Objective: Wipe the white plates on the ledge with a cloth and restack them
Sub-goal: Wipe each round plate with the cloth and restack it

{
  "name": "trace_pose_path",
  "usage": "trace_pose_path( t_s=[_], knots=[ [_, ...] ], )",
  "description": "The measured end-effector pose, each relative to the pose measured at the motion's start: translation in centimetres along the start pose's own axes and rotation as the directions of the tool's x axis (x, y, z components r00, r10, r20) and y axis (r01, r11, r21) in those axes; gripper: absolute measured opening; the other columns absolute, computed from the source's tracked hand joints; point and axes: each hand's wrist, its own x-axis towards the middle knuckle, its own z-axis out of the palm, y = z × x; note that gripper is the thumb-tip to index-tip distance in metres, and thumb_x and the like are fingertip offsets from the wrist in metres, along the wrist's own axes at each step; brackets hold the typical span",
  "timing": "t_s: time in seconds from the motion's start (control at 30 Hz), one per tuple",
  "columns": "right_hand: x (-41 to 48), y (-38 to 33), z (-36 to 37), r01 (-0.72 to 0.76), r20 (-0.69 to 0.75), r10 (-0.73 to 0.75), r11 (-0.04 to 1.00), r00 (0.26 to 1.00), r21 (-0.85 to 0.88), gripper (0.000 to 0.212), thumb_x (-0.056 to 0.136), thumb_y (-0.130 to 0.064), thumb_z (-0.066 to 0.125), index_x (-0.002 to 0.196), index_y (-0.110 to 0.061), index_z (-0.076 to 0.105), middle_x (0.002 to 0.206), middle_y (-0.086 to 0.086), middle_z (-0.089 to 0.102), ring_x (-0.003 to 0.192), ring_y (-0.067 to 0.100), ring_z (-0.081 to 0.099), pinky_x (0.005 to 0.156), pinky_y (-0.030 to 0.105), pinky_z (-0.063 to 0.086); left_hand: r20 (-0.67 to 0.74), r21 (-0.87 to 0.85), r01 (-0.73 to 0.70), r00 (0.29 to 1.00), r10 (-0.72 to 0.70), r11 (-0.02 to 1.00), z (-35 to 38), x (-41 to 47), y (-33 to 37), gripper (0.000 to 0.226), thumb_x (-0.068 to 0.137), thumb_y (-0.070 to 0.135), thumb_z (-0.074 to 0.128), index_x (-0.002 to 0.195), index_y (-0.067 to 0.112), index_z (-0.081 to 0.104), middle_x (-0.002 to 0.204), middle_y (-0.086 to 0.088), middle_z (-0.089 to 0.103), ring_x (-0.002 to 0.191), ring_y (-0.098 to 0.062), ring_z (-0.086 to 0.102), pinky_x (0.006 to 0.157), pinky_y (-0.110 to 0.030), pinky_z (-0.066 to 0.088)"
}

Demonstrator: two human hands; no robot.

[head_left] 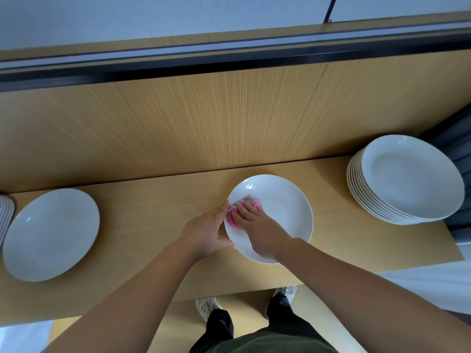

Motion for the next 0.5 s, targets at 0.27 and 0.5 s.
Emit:
trace_pose_path(
  t_s=[0.27,0.5],
  knots=[
    [-3.1,0.5,-0.5,0.182,0.123,-0.178,0.983,0.976,-0.019,0.076,0.094,0.001,0.047,0.156,-0.02,0.007,0.163,-0.001,0.007,0.149,0.014,-0.008,0.115,0.024,-0.016,0.017,0.159,-0.036,0.999,0.033,0.987,-0.2,0.1,-0.2,0.099,0.084,0.063,0.056,0.154,0.024,-0.002,0.161,0.011,0.012,0.144,-0.013,0.022,0.106,-0.03,0.033],
    [-6.2,2.0,-3.9,0.225,0.356,-0.22,0.974,0.908,0.027,0.083,0.086,0.016,0.042,0.154,-0.028,0.024,0.162,-0.007,0.015,0.15,0.009,0.002,0.122,0.03,0.001,-0.001,0.155,-0.042,0.999,0.043,0.987,0.2,0.2,-0.6,0.101,0.082,0.065,0.058,0.154,0.027,-0.003,0.161,0.013,0.008,0.145,-0.011,0.018,0.109,-0.031,0.032]
  ],
)
